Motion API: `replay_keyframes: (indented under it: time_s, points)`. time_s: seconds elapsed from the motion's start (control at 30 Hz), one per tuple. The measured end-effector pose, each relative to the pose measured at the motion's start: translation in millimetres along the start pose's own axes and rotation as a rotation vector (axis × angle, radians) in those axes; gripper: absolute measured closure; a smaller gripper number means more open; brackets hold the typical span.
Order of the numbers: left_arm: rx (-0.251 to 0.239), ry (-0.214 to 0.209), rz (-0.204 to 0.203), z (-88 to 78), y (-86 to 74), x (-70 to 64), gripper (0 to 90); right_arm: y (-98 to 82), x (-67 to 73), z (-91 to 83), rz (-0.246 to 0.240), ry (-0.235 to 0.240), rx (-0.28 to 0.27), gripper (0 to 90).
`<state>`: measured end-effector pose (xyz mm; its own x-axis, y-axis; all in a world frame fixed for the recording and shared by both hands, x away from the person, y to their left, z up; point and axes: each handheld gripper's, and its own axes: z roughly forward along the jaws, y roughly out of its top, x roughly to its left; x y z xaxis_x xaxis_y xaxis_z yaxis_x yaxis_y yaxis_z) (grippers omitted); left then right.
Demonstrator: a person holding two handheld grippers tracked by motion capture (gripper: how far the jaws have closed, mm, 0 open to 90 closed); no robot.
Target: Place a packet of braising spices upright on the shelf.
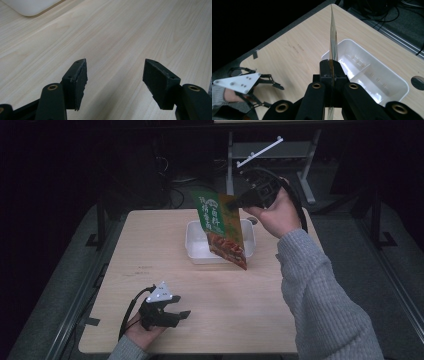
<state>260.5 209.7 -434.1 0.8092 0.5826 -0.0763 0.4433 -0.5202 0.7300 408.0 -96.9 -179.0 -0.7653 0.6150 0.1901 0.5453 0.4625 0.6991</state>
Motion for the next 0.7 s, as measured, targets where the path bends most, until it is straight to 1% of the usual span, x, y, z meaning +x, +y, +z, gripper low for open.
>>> replay_keyframes:
  time_s: [0.17,0.37,0.47,0.5,0.57,0.7]
  points:
    - [0.000,0.004,-0.006,-0.2,-0.9,2.0,34.9,9.4,-1.9,12.8,0.001,-0.034,0.005,90.0]
    - [-0.002,0.015,-0.009,-1.6,-2.1,4.8,34.7,15.3,-5.0,22.6,0.006,-0.047,-0.003,90.0]
    - [-0.006,0.016,-0.018,-1.8,-2.9,6.6,34.5,18.7,-5.6,28.3,0.009,-0.059,-0.006,90.0]
    - [-0.007,0.018,-0.019,-2.0,-3.1,7.4,34.3,21.2,-6.4,33.7,0.008,-0.064,-0.009,90.0]
    - [-0.010,0.020,-0.025,-2.5,-3.5,8.2,34.1,22.0,-6.5,35.6,0.009,-0.065,-0.009,90.0]
    - [-0.013,0.025,-0.027,-3.0,-3.9,9.6,33.3,26.2,-8.5,46.2,0.005,-0.082,-0.007,90.0]
